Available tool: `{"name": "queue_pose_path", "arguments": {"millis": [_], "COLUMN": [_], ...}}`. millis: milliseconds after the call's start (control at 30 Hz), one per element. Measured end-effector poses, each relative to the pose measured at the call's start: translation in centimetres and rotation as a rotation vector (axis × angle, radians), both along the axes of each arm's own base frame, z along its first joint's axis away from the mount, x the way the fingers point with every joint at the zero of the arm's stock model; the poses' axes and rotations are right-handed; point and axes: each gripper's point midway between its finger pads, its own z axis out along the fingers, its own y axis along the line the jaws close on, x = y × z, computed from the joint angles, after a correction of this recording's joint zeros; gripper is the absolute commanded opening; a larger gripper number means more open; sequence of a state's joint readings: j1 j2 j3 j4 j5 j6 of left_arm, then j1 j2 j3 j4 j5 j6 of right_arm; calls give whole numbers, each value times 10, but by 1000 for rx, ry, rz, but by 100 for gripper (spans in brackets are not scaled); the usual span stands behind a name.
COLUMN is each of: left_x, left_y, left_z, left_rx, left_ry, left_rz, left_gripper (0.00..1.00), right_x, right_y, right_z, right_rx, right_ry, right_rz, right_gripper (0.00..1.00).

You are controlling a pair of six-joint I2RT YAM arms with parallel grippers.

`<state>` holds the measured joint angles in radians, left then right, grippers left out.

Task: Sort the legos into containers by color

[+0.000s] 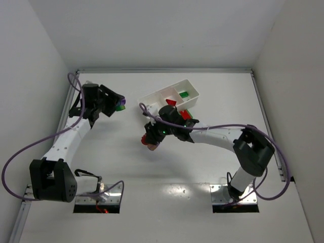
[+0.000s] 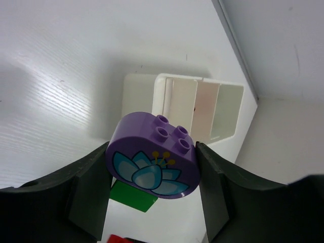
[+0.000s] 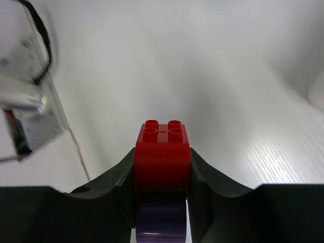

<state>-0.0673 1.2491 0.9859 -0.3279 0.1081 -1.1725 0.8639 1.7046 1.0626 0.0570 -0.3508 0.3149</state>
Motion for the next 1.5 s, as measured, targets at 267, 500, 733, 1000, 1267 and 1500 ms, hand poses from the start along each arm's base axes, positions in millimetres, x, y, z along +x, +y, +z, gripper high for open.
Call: {"name": "queue_pose_path", "arguments": {"millis": [267, 500, 733, 1000, 1267, 1500], "left_x": [-15, -31, -35, -31, -39, -28], "left_y": [-23, -41, -47, -43, -27, -22], "left_z": [-6, -26, -30, -38, -42, -35], "left_rx": [154, 242, 252, 241, 149, 5], "left_ry": [-63, -95, -111, -72, 5, 56], "left_rz": [-318, -605, -683, -632, -334, -120], "left_gripper": [0, 0, 0, 0, 0, 0], "right_x": [-9, 4, 11, 16, 35, 80], "right_y": [-78, -132, -163, -176, -147, -62], "right_z": [-34, -49, -66, -84, -23, 90], "right_rx": [-229, -399, -504, -557, -290, 137], "right_ry": [-127, -206, -175, -133, -143, -87], "right_rz": [-21, -67, -96, -132, -293, -391], "right_gripper": [0, 2, 40, 75, 81, 82]}}
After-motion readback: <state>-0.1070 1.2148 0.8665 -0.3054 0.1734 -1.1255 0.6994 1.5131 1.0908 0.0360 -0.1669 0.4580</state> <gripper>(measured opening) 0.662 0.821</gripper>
